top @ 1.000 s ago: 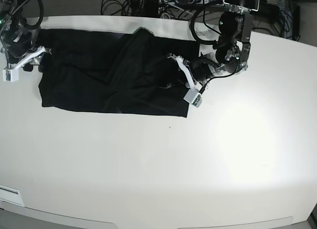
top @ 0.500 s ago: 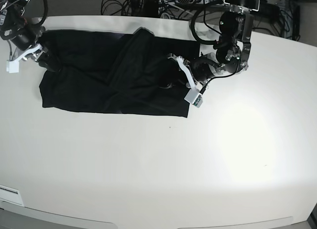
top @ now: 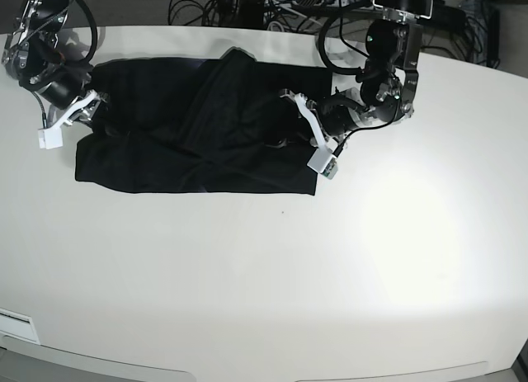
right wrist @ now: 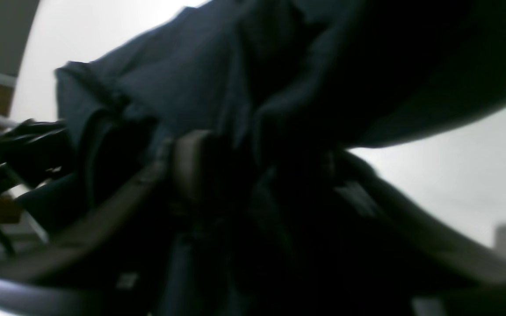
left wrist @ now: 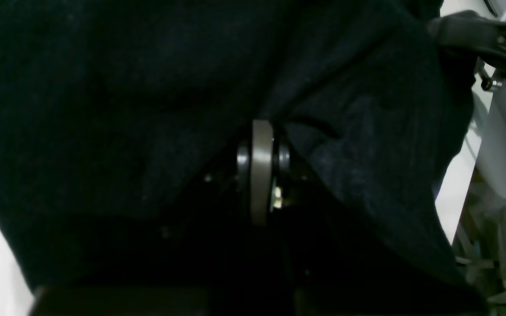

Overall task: Fold the T-shirt properly
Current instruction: 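Fold the strip end toward the right gripper with the left gripper, then grasp the other strip end with the right gripper and fold it inward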

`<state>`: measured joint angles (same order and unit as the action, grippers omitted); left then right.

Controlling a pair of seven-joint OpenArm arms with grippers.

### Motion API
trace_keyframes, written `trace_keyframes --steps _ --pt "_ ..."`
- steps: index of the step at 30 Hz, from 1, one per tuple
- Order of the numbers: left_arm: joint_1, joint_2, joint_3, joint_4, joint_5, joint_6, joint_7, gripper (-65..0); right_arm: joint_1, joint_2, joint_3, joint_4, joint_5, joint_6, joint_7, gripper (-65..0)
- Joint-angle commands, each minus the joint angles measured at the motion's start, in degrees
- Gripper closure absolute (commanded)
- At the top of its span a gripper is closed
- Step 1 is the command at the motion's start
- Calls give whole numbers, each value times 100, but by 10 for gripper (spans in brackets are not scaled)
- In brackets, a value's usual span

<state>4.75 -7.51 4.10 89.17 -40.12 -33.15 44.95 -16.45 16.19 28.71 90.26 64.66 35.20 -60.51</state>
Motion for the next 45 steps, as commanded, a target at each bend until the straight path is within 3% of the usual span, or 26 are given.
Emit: trace_keyframes --steps 1,2,3,7,10,12,16,20,25,29,33,39,45 --pt "11 -59 -4 4 90 -61 328 0 48 118 55 57 37 44 0 -125" --pt "-4 -59 -4 31 -87 -188 389 0 83 146 72 76 -35 42 -11 -27" --pt "-31 -59 -4 79 -278 -293 490 0 94 181 96 98 -101 44 -15 0" --pt "-219 -61 -76 356 -1019 -643 1008 -17 103 396 177 363 -546 39 138 0" --pt "-402 -61 -256 476 -1268 -673 1255 -152 103 592 321 686 -1045 -129 131 0" --pt "-485 -61 -413 474 -1266 -673 1252 -192 101 782 407 887 -1340 -304 133 0" --pt "-525 -131 -734 474 -1296 -673 1250 -196 103 1235 516 1266 -1860 -540 155 0" --pt "-514 -376 -824 474 -1292 -671 1250 -196 101 1604 516 1742 -2352 -988 144 0" --pt "-468 -538 -826 472 -1294 -671 1250 -195 85 1690 516 2551 -2503 -1305 68 0" --pt "-328 -535 -826 470 -1292 -673 1196 -195 11 1550 516 3294 -2227 -1366 68 0" --pt "-120 -535 -826 461 -1292 -673 1126 -195 -258 1237 514 3956 -1574 -1268 68 0" --pt "39 -535 -826 457 -1294 -671 1040 -195 -400 356 509 4358 -535 -802 44 0" --pt "46 -533 -826 457 -1309 -671 1036 -195 -400 -525 509 4356 -446 -664 42 0"
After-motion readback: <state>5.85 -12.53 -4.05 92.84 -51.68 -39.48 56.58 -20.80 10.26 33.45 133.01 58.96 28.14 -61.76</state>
